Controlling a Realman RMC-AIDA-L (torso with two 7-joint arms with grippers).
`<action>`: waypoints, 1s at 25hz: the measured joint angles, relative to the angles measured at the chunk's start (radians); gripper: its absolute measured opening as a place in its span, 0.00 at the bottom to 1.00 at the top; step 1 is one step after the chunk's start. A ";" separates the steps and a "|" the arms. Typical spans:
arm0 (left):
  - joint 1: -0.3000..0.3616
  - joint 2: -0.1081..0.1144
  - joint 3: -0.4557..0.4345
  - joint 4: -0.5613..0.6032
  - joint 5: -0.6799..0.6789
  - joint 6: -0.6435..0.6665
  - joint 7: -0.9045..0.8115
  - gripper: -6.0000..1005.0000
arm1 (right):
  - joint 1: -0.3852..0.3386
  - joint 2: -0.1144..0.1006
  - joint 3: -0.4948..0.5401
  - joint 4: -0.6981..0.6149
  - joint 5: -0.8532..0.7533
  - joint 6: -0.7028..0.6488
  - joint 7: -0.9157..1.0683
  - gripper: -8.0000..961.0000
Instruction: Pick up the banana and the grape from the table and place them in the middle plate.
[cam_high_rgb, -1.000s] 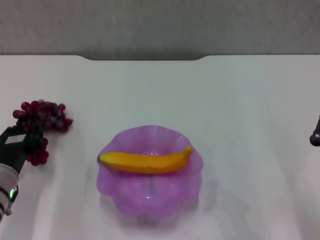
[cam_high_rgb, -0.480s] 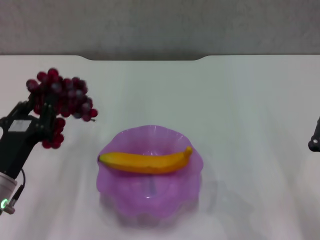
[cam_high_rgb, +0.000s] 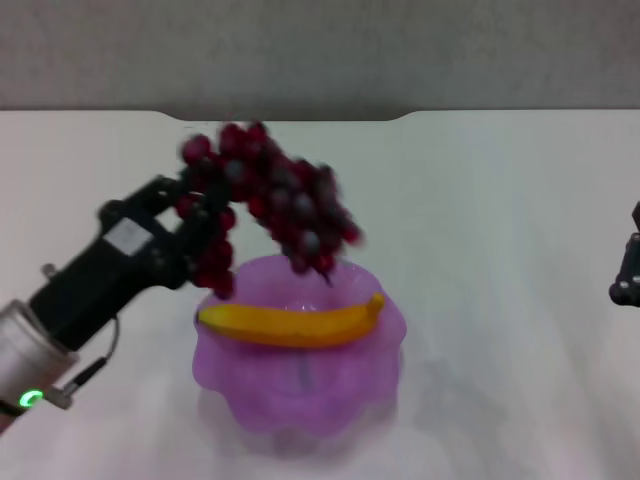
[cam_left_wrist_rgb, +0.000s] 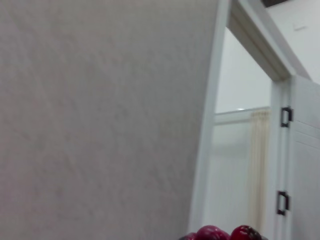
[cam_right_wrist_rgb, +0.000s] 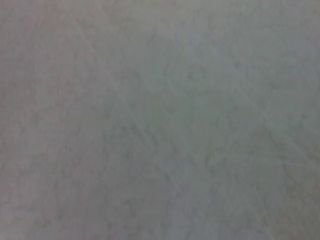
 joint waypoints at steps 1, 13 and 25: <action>-0.013 -0.009 0.007 0.016 0.005 0.001 0.003 0.34 | 0.003 0.000 -0.004 0.000 0.000 0.000 0.000 0.01; -0.111 -0.117 0.139 0.199 0.007 -0.036 0.128 0.34 | 0.018 0.000 -0.021 0.001 0.000 0.001 0.001 0.01; -0.111 -0.119 0.175 0.116 0.006 -0.295 0.183 0.33 | 0.020 0.000 -0.023 0.001 0.000 0.001 0.001 0.01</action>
